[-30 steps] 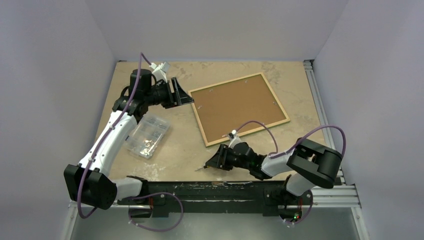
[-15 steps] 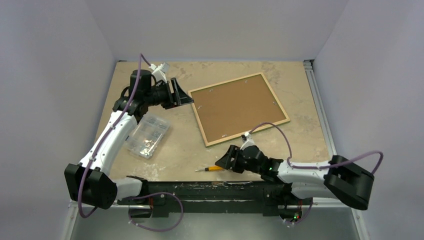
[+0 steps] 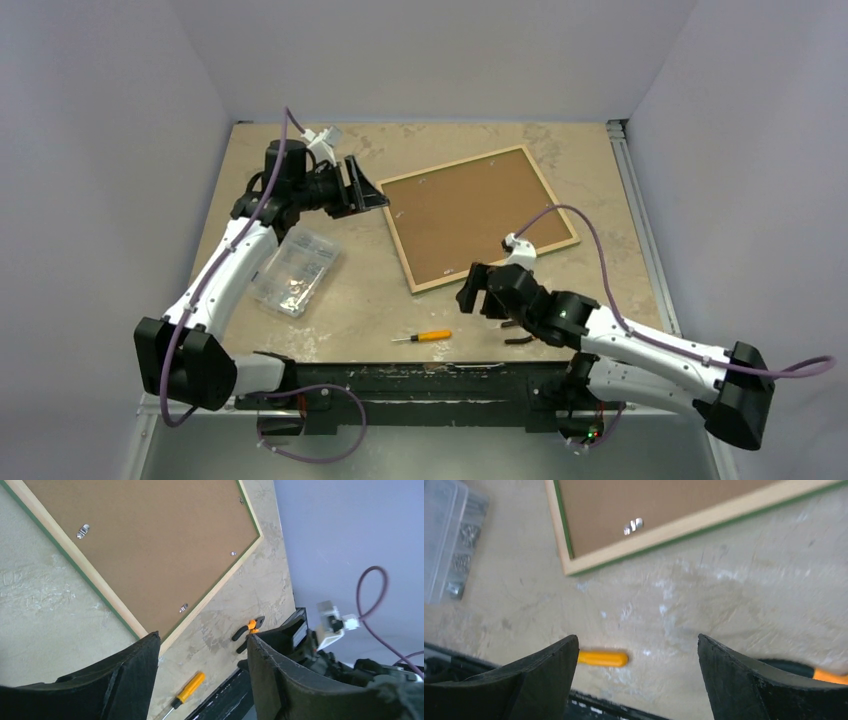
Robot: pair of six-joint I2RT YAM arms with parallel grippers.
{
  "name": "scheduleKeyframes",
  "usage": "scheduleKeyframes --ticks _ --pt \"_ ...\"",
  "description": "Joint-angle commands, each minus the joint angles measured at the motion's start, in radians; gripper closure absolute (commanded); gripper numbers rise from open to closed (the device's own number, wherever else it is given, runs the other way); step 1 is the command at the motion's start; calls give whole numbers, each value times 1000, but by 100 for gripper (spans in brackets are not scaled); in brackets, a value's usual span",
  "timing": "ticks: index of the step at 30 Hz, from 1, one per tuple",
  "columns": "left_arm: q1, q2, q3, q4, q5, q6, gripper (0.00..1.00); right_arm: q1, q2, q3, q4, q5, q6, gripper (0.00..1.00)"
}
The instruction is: Take the photo out of the frame
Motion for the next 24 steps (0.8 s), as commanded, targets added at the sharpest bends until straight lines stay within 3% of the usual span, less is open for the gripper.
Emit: scheduleKeyframes --ticks 1,6,11,14,21,24 --pt "-9 32 -33 74 28 -18 37 -120 119 191 -118 127 -209 13" --pt "-79 70 -12 42 7 22 36 -437 260 251 -51 -47 -281 12" --pt "-179 67 33 -34 -63 112 36 -632 383 348 -102 -77 -95 1" --pt "-233 47 35 -31 -89 153 36 -690 436 392 -115 -60 -44 2" --pt "-388 -32 29 -40 -245 289 36 -731 528 386 6 -194 69 23" --pt "-451 -59 23 -42 -314 335 36 -730 566 377 10 -192 135 27"
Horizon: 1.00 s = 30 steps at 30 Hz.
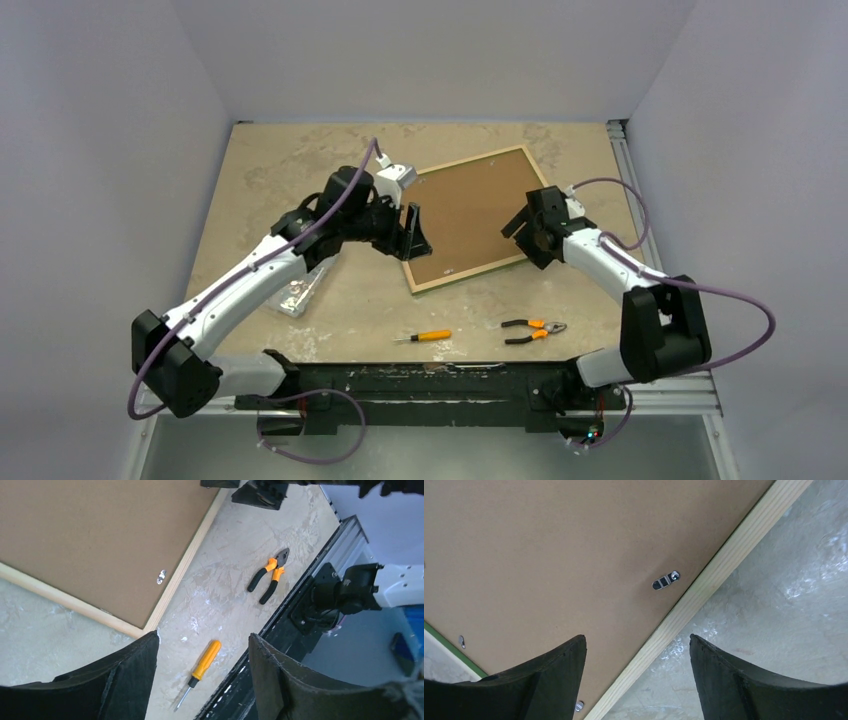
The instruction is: Take the photo out of the frame
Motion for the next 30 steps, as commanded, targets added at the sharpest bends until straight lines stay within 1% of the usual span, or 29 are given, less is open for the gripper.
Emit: scheduleKeyframes --ticks 1,5,10,12,14,16,18,21,23,24,26,30 --pt "-84 -68 29 14 -140 128 36 1 44 26 21 -17 130 28" --pt "-175 -97 12 29 -225 172 36 2 71 3 23 11 170 30" --pt "-255 -99 3 53 -328 182 36 3 97 -32 60 16 216 38" --pt "-285 -90 10 58 -340 191 38 2 125 -18 42 5 231 47" --pt "-322 -82 20 61 -372 210 38 2 166 14 0 10 234 59" --pt "-362 -74 28 69 -427 231 39 2 187 28 -29 32 242 65" --pt "-391 -61 33 79 -470 244 39 1 191 21 -36 36 256 69" --pt "-419 -36 22 122 -519 251 38 2 174 -8 -17 33 272 80" --pt "-424 0 5 190 -546 257 35 2 166 -13 -1 8 260 96" --pt "-425 26 -9 230 -547 279 34 3 160 -1 -5 0 245 100" --pt "-436 104 -34 306 -575 342 31 5 144 34 -22 -18 220 100" --pt "-466 227 -68 446 -688 477 30 5 113 118 -109 -29 191 100"
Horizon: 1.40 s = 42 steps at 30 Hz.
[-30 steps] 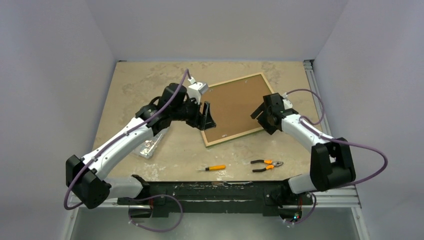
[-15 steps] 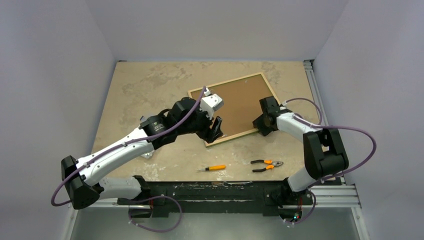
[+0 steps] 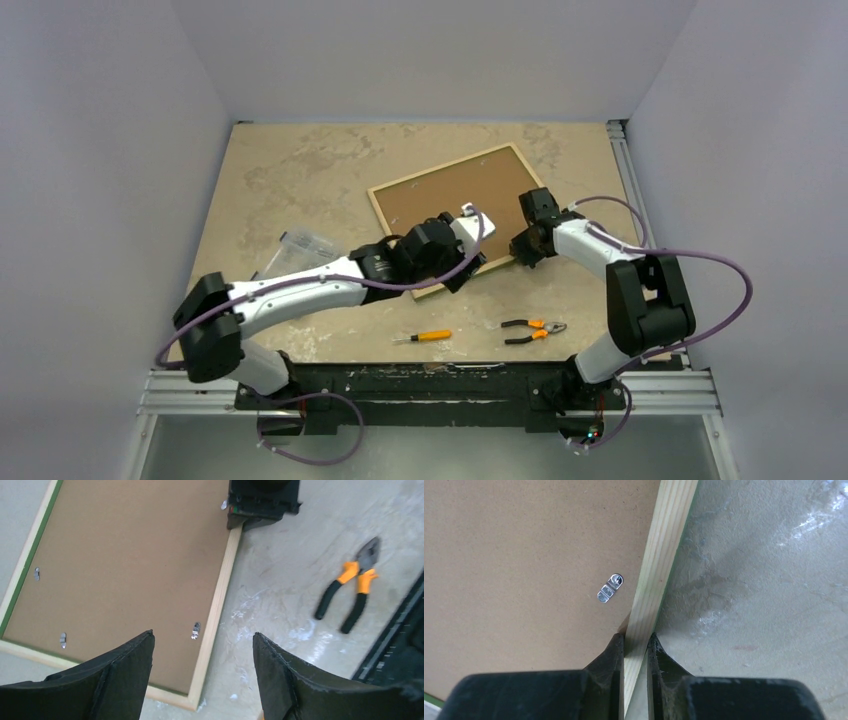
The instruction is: Take the photo out of the frame
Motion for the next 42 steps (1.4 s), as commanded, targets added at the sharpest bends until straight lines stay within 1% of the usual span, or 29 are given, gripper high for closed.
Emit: scheduleKeyframes --ticks 1,3,7,9,12,15,20,23,25,28,31,33,36,38,40,42 --pt "-34 116 -50 210 -144 179 30 8 -51 123 -95 -18 -68 100" --pt "-49 158 -48 273 -193 229 30 8 -45 159 -124 -67 -67 100" --pt "-98 225 -50 342 -222 352 30 8 -46 191 -122 -162 -66 100" --pt "-109 248 -63 379 -249 379 30 9 -60 191 -114 -190 -58 100" --pt "-109 270 -80 409 -293 396 30 8 -96 180 -112 -195 -20 100" --pt "-110 309 -55 381 -329 435 30 8 -134 165 -115 -160 14 100" --pt "-111 340 -48 354 -287 413 29 9 -168 148 -109 -146 47 100" --pt "-114 362 -51 359 -290 405 28 7 -175 152 -114 -146 48 100" --pt "-114 386 -45 375 -335 410 27 7 -176 158 -122 -149 46 100" --pt "-121 444 10 337 -438 430 27 7 -178 158 -120 -163 50 100" --pt "-135 518 57 330 -550 493 27 7 -177 156 -115 -172 56 100" --pt "-136 553 77 334 -604 516 29 6 -177 157 -117 -171 56 100" --pt "-136 575 87 350 -640 540 34 7 -181 159 -122 -169 56 100" --pt "-136 587 96 365 -668 562 42 7 -188 157 -124 -171 55 100" --pt "-135 591 104 369 -675 581 56 6 -195 152 -122 -169 55 100" --pt "-134 594 108 378 -673 598 72 6 -203 147 -117 -162 40 100"
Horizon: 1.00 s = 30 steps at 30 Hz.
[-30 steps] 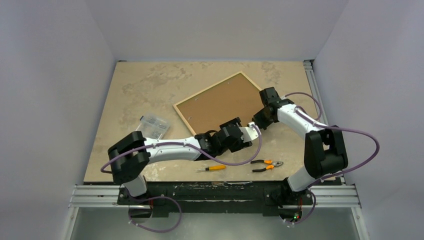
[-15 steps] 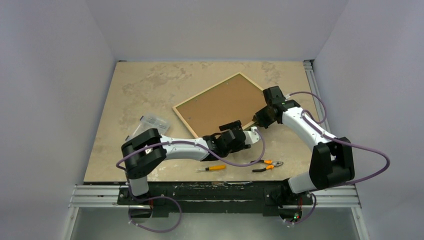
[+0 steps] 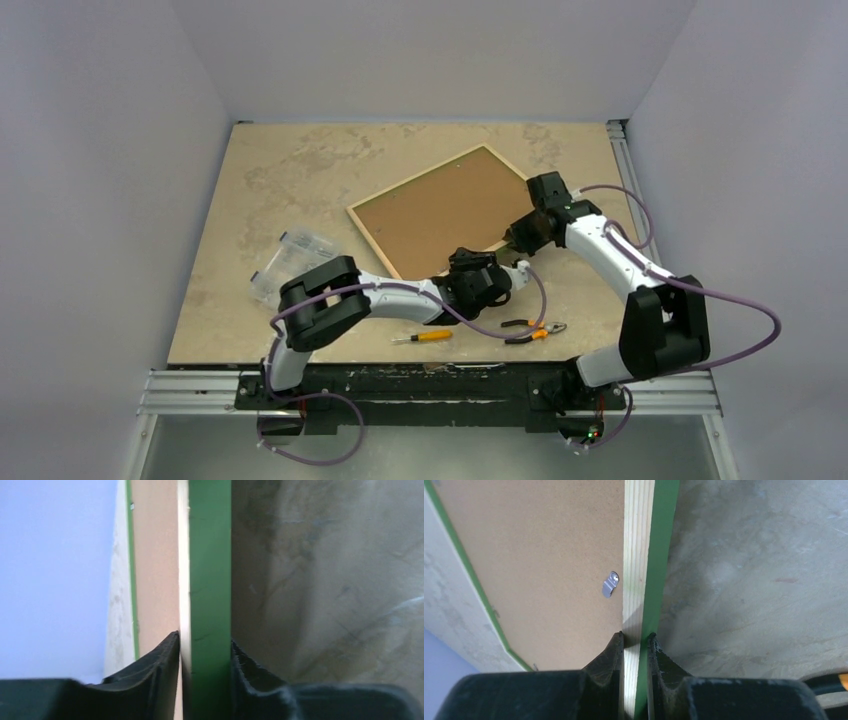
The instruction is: Take the photo out of the frame
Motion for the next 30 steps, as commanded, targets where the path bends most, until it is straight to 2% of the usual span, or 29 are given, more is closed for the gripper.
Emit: scheduleKeyframes --ticks 1,2,4,6,8,10,13,16,18,22,27,30 --pt "11 16 41 37 -51 63 81 1 -80 14 88 -18 -15 100" --pt "11 13 46 25 -46 59 90 2 -88 13 114 -14 -61 91" --pt "10 -2 54 -20 -32 38 100 2 -110 14 179 -4 -199 59" --pt "11 -29 58 -62 -6 1 100 1 -126 39 180 22 -331 35" --pt "13 -65 81 -154 38 -45 100 1 -137 116 117 94 -482 26" --pt "14 -100 106 -230 71 -94 100 0 -157 198 -2 191 -608 22" --pt "41 -154 188 -395 133 -236 100 1 -263 252 -89 331 -732 22" --pt "79 -205 283 -562 213 -343 100 0 -445 242 -110 444 -746 27" --pt "103 -209 376 -680 237 -413 100 1 -562 203 -77 444 -756 29" --pt "179 -191 594 -886 386 -536 100 0 -730 111 -41 436 -764 31" --pt "308 -166 797 -1022 622 -688 100 1 -787 49 -82 431 -761 32" --pt "357 -122 910 -1092 689 -723 100 1 -776 31 -116 422 -746 33"
